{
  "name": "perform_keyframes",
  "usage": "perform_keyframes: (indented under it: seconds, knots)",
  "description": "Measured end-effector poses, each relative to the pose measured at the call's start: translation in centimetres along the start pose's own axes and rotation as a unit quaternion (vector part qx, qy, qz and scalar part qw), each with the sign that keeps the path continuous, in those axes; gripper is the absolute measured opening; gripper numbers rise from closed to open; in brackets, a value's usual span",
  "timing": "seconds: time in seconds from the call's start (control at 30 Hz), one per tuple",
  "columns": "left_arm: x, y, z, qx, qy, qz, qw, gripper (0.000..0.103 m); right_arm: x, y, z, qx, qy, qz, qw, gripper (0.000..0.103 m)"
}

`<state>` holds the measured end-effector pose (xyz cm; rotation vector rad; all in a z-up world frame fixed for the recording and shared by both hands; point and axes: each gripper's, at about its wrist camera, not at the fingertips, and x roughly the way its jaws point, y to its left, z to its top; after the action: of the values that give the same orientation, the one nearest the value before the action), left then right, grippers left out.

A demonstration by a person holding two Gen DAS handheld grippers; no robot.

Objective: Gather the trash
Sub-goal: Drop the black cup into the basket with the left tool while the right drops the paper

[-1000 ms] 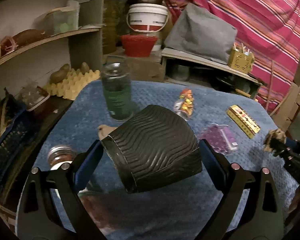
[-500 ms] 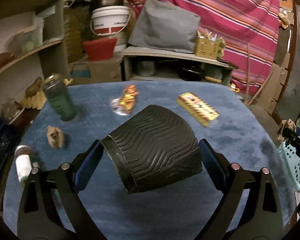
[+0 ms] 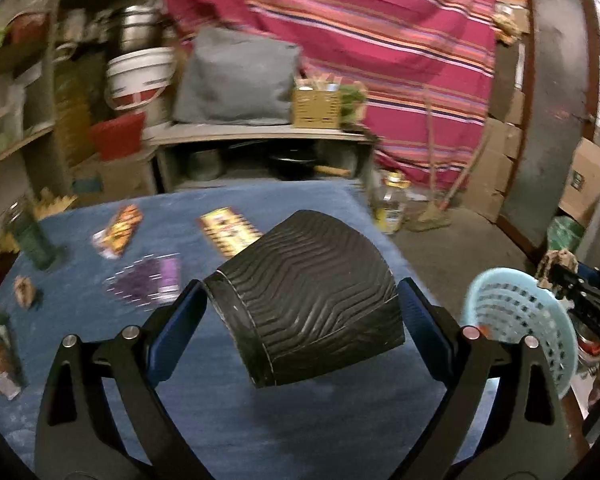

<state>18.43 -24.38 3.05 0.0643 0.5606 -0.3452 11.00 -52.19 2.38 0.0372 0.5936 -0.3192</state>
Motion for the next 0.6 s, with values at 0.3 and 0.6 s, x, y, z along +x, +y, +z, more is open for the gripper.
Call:
perform_keyframes:
  seconds: [0.3, 0.6]
  knots:
    - [2.2, -9.6, -1.2, 0.049, 0.016, -0.056, 0.9971, 0.093, 0.5, -5.9, -1.7, 0.038, 0.013, -0.019, 0.999, 0.034]
    - [4.2, -15.5, -2.9, 0.072, 0.046, -0.110, 0.9903, 0.093, 0.7, -9.6, -3.5, 0.067, 0.023, -0.028, 0.997, 0.034]
